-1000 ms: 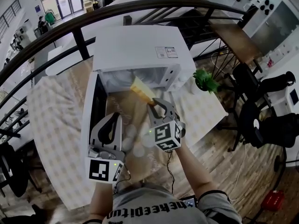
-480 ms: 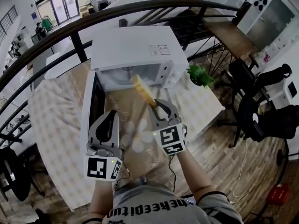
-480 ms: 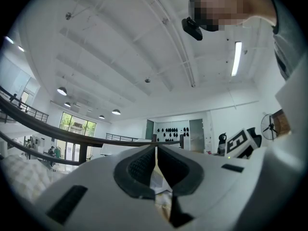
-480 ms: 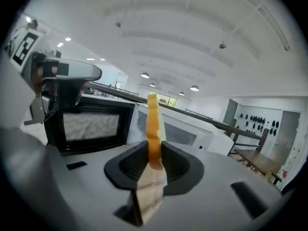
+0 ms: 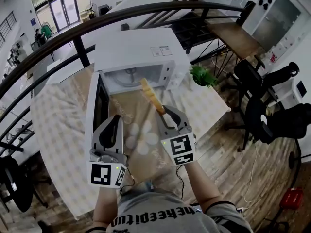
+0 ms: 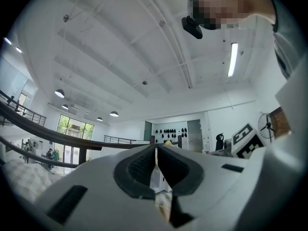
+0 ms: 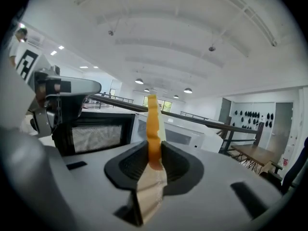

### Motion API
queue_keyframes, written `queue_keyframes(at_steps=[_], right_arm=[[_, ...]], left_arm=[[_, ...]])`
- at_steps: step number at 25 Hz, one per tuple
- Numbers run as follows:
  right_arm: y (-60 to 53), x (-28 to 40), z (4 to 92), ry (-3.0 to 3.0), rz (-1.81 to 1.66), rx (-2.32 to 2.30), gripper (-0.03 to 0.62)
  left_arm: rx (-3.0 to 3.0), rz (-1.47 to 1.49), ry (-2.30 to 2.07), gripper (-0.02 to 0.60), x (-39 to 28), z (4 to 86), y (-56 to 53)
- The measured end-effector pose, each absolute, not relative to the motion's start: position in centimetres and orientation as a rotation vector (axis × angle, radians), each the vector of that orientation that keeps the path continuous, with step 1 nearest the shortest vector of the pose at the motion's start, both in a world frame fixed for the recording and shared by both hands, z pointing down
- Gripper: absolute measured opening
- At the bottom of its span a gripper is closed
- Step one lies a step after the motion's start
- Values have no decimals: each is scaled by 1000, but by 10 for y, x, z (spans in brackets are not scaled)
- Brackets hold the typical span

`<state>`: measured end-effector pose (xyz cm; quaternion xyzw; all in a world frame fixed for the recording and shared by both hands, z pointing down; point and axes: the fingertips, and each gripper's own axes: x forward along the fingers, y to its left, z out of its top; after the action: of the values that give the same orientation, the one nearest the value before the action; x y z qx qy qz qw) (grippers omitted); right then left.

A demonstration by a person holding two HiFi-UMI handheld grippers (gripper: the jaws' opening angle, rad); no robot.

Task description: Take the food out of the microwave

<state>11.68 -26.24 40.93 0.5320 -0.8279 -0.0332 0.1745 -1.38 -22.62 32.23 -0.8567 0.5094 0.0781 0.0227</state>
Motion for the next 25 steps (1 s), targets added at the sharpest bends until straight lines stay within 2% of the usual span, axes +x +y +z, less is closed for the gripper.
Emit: queue_keyframes(at_steps=[25], right_arm=[[-180, 148, 356, -2411, -44, 1758, 86]], left_arm=[[-2643, 263, 1497, 15, -7, 298, -177]])
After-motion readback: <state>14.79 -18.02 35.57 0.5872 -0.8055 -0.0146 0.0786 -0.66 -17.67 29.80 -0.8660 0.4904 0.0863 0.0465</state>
